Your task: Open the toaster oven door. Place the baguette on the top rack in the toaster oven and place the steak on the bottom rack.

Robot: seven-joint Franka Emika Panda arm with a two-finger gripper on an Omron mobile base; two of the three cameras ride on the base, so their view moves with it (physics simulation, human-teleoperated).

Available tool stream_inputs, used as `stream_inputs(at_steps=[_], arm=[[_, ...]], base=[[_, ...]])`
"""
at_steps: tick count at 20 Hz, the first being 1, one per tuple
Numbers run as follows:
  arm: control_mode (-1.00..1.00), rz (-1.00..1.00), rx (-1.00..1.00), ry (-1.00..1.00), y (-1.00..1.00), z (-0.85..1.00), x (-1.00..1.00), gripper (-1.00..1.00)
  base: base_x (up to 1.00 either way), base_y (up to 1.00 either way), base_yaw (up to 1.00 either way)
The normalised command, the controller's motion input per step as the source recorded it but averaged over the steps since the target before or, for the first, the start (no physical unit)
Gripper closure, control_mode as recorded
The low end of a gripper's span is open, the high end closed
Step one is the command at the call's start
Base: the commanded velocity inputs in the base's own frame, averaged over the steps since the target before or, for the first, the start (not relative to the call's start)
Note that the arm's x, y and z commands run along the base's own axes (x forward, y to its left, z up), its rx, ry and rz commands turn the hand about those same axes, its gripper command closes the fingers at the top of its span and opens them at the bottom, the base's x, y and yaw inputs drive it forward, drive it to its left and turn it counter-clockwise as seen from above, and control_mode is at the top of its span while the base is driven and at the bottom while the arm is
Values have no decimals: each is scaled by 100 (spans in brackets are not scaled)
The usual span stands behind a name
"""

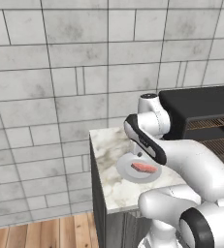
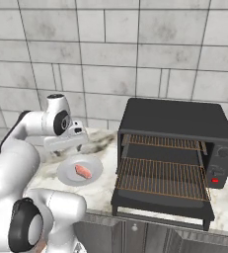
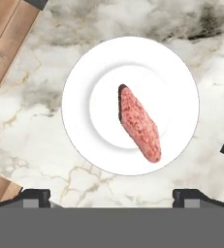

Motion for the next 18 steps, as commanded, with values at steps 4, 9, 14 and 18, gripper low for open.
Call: stream_inputs(at_steps=[4, 9, 14, 18], arm=[[-100, 16, 0, 0, 0, -28, 23, -100], [-100, 14, 0, -1, 0, -31, 12, -100], [-100, 8, 0, -1, 0, -26, 21, -100], [-100, 0, 0, 0, -4, -23, 14, -100]], base=[[0, 0, 0], [0, 0, 0], [0, 0, 0], [0, 0, 0]])
